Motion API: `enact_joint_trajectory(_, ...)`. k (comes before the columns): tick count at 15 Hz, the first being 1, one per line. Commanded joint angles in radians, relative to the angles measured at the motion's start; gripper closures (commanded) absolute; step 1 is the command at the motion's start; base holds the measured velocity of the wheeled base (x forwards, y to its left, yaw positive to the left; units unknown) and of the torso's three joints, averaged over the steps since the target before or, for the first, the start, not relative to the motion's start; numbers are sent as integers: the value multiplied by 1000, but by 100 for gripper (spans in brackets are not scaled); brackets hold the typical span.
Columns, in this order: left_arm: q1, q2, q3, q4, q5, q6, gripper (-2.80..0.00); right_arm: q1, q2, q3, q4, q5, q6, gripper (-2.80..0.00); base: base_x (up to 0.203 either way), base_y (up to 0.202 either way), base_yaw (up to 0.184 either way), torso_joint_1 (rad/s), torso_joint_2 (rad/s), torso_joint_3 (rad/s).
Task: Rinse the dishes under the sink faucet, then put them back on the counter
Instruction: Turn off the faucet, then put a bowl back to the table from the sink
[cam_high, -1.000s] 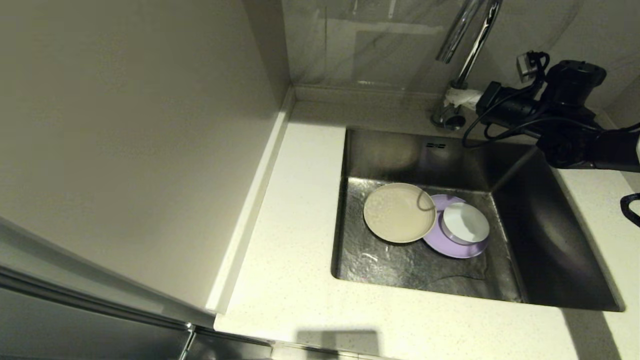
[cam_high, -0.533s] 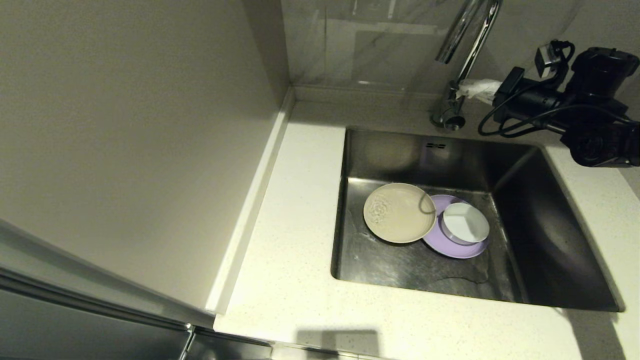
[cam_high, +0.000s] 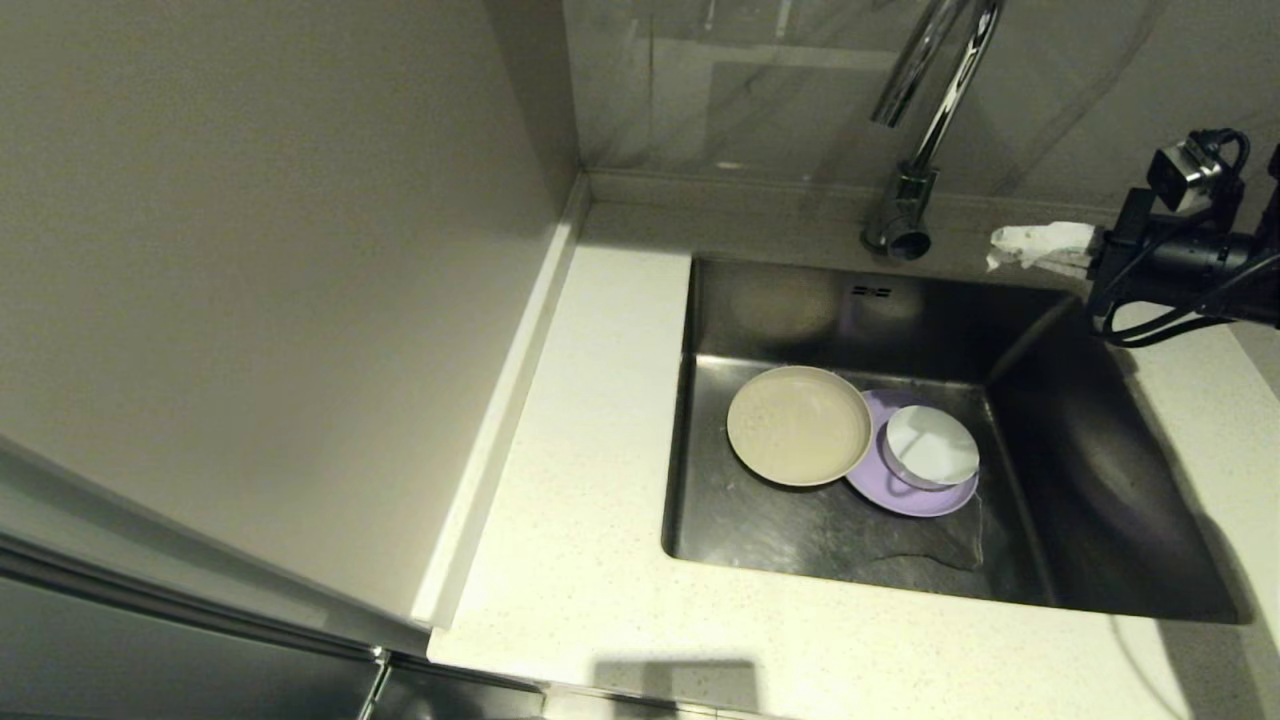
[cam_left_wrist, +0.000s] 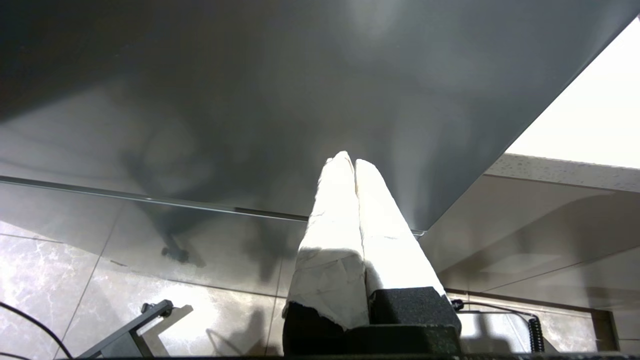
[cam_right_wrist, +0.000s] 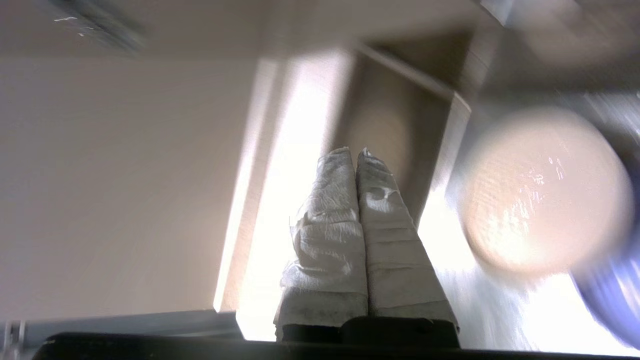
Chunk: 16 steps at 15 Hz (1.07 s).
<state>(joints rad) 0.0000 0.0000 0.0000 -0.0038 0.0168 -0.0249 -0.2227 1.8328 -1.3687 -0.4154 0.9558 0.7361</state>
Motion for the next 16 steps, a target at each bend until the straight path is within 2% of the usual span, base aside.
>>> enact_joint_trajectory(1,0,-3,0,-1,0,-1,0,-28,-51,-8,342,-48,-81,0,0,0,0,0,0,0)
enact_joint_trajectory(2,0,-3,0,-1,0,-1,0,-32,-57,-18,549,-142,-202,0,0,0,0,0,0,0)
enact_joint_trajectory(3,0,-3,0,-1,0,0,0,-35,-62,-25,772,-257,-375,0,0,0,0,0,0,0)
enact_joint_trajectory(4,0,-4,0,-1,0,-1,0,-39,-66,-30,935,-388,-560,0,0,0,0,0,0,0)
enact_joint_trajectory(5,0,-3,0,-1,0,-1,0,-47,-71,-32,1027,-544,-694,0,0,0,0,0,0,0)
enact_joint_trajectory(6,0,-3,0,-1,0,-1,0,-52,-74,-36,1035,-637,-762,0,0,0,0,0,0,0)
enact_joint_trajectory(7,0,-3,0,-1,0,0,0,-52,-75,-35,969,-652,-779,0,0,0,0,0,0,0)
enact_joint_trajectory(8,0,-3,0,-1,0,-1,0,-53,-74,-25,838,-656,-815,0,0,0,0,0,0,0)
enact_joint_trajectory(9,0,-3,0,-1,0,-1,0,-54,-72,-3,720,-669,-891,0,0,0,0,0,0,0)
enact_joint_trajectory(10,0,-3,0,-1,0,-1,0,-54,-69,20,659,-709,-987,0,0,0,0,0,0,0)
enact_joint_trajectory(12,0,-3,0,-1,0,-1,0,-55,-70,49,629,-827,-1159,0,0,0,0,0,0,0)
enact_joint_trajectory(13,0,-3,0,-1,0,-1,0,-53,-71,66,627,-838,-1236,0,0,0,0,0,0,0)
enact_joint_trajectory(14,0,-3,0,-1,0,-1,0,-34,-69,85,627,-838,-1275,0,0,0,0,0,0,0)
enact_joint_trajectory(16,0,-3,0,-1,0,-1,0,28,-39,104,621,-841,-1271,0,0,0,0,0,0,0)
